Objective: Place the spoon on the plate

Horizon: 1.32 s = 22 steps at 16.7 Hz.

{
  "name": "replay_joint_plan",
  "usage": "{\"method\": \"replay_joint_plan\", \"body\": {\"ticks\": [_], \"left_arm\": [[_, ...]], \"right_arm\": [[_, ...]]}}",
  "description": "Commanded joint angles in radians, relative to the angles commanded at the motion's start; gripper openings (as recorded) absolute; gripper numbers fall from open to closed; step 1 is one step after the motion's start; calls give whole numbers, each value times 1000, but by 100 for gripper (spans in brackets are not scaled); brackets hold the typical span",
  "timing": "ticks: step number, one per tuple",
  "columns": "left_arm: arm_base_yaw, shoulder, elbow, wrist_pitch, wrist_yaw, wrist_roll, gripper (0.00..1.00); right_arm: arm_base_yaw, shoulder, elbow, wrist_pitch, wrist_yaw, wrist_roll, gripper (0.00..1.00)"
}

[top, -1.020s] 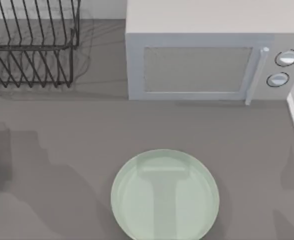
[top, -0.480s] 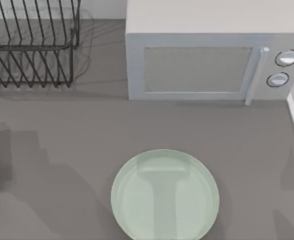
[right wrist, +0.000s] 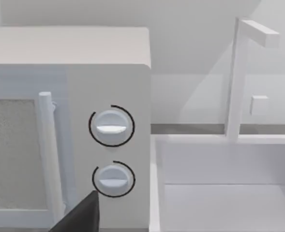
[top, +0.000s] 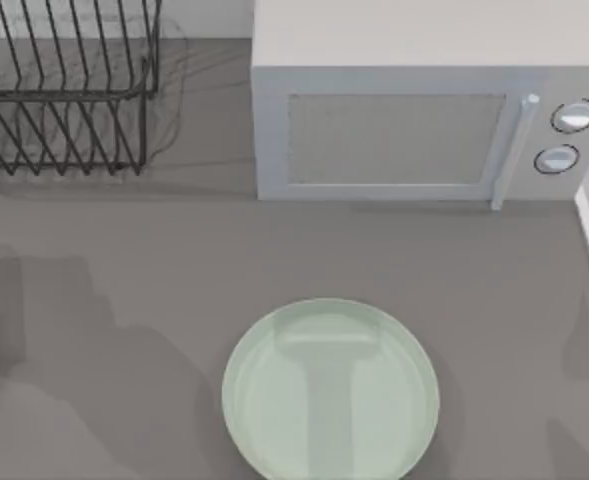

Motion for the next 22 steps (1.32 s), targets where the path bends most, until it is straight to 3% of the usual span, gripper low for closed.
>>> {"method": "replay_joint_plan", "body": {"ticks": [7, 15, 18, 22], "left_arm": [[-5, -109, 177, -299, 0, -3, 0], [-17, -102, 194, -313, -1, -31, 0], [-82, -67, 224, -328, -4, -155, 0], [-237, -4, 277, -351, -8, -465, 0]], "right_arm": [[0, 0, 0, 0, 0, 0, 100], [0, 0, 0, 0, 0, 0, 100], [0, 0, 0, 0, 0, 0, 100], [0, 0, 0, 0, 0, 0, 100]]}}
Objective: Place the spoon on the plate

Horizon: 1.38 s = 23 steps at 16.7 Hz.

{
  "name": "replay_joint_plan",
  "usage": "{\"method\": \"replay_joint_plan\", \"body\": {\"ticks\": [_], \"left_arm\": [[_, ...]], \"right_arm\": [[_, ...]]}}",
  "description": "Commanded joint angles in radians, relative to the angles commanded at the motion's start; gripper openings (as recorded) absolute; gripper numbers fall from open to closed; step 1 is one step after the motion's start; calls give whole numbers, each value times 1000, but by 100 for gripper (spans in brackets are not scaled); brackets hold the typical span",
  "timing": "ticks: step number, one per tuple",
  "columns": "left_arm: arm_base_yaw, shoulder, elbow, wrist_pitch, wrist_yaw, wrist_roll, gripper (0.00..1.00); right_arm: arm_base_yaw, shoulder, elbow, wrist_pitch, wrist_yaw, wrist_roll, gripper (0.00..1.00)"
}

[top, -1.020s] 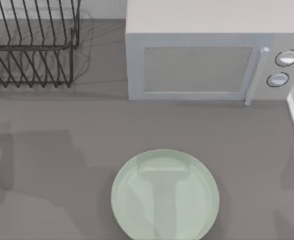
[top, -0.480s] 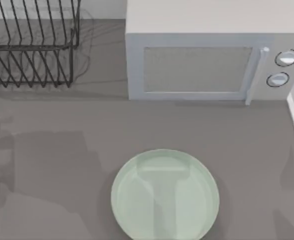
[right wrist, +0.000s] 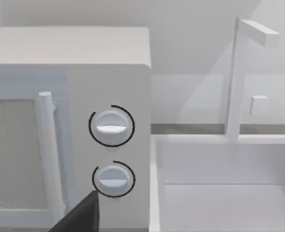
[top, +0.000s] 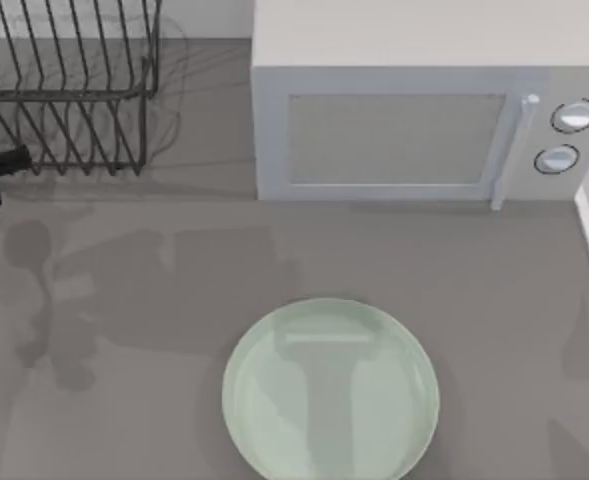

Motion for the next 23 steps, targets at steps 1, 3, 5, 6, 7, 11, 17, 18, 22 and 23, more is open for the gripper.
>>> {"method": "replay_joint_plan", "body": {"ticks": [1, 3, 5, 6, 7, 11, 17, 18, 22, 23], "left_arm": [[-48, 17, 13, -6, -1, -104, 0], [-153, 50, 37, -17, -2, -340, 0], [-265, 81, 58, -26, -2, -604, 0], [-322, 95, 68, -30, -2, -741, 0], [-380, 108, 77, -33, -2, -879, 0], [-606, 146, 105, -35, -2, -1406, 0], [-873, 150, 122, -10, -11, -1947, 0], [-904, 147, 122, -5, -14, -2001, 0], [-968, 133, 118, 11, -21, -2113, 0], [-969, 132, 118, 12, -21, -2115, 0]], "right_arm": [[0, 0, 0, 0, 0, 0, 100], [0, 0, 0, 0, 0, 0, 100], [0, 0, 0, 0, 0, 0, 100], [0, 0, 0, 0, 0, 0, 100], [0, 0, 0, 0, 0, 0, 100], [0, 0, 0, 0, 0, 0, 100], [0, 0, 0, 0, 0, 0, 100], [0, 0, 0, 0, 0, 0, 100], [0, 0, 0, 0, 0, 0, 100], [0, 0, 0, 0, 0, 0, 100]]}}
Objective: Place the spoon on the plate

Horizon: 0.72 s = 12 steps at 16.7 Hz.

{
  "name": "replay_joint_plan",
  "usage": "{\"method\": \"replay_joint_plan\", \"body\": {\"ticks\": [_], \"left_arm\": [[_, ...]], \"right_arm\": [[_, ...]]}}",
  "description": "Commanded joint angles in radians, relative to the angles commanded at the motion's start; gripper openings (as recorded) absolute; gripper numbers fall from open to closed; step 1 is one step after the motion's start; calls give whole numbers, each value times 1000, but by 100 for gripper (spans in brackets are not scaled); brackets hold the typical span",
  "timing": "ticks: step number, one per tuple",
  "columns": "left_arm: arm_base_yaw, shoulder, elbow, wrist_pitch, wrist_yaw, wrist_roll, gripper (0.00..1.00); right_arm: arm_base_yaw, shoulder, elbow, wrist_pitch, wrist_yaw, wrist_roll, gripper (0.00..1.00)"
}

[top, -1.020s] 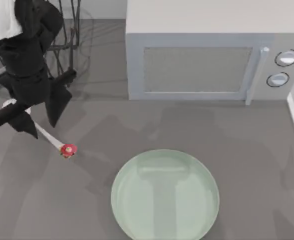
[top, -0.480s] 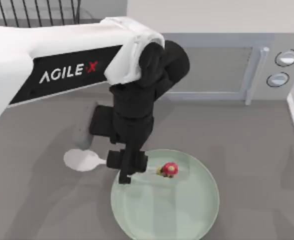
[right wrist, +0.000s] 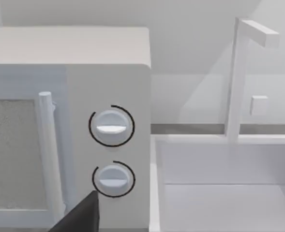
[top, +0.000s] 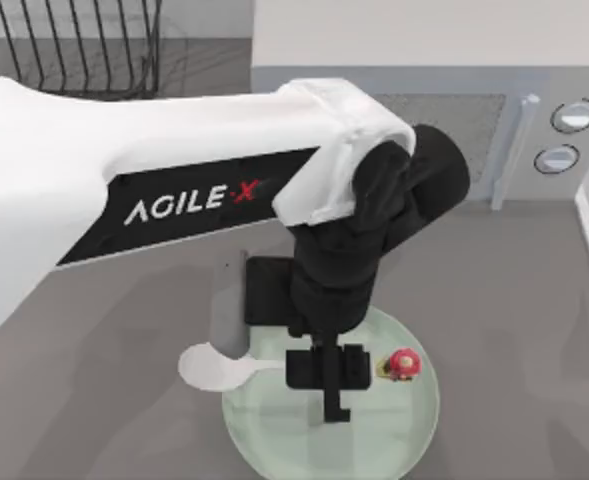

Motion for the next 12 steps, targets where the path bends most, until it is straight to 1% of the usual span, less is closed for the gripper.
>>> {"method": "replay_joint_plan", "body": {"ticks": [6, 12], "left_arm": [[3, 3, -1, 0, 3, 3, 0], [-30, -2, -15, 51, 44, 5, 0]], "right_arm": [[0, 0, 0, 0, 0, 0, 100], [0, 0, 0, 0, 0, 0, 100]]}}
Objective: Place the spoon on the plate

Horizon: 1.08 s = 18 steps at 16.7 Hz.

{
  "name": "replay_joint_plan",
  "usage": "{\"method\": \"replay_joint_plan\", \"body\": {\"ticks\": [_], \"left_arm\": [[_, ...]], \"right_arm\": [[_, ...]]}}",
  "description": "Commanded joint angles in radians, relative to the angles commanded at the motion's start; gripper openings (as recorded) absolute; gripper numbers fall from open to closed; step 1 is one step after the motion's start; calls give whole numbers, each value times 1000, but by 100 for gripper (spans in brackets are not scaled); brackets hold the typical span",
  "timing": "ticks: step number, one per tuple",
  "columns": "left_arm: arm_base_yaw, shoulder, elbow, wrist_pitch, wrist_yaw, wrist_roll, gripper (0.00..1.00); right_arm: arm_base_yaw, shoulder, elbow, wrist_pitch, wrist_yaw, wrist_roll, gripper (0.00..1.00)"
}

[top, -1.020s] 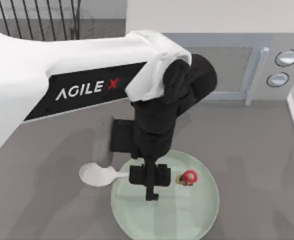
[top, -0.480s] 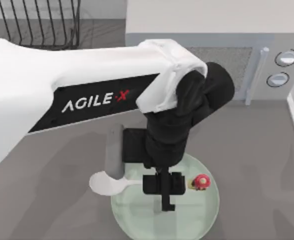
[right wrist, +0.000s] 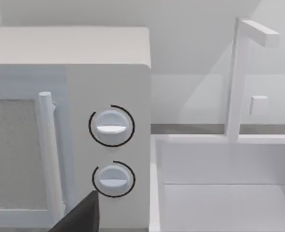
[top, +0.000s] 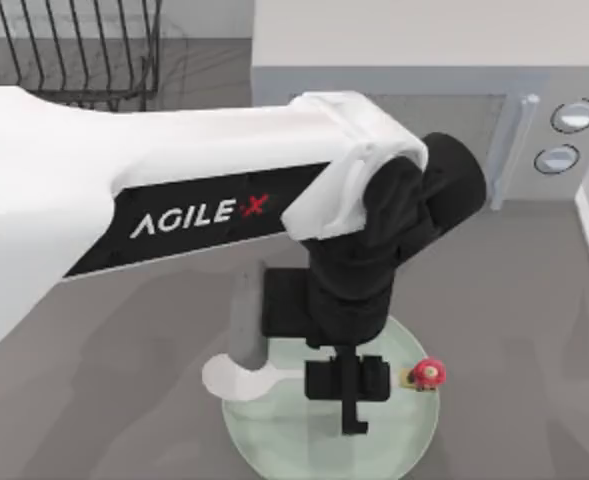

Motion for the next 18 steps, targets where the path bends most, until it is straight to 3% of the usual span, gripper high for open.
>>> {"method": "replay_joint_plan", "body": {"ticks": [7, 18], "left_arm": [[-33, -14, -12, 84, 19, 8, 0], [15, 14, -52, 111, -39, -7, 0]], "right_arm": [[0, 0, 0, 0, 0, 0, 100], [0, 0, 0, 0, 0, 0, 100]]}}
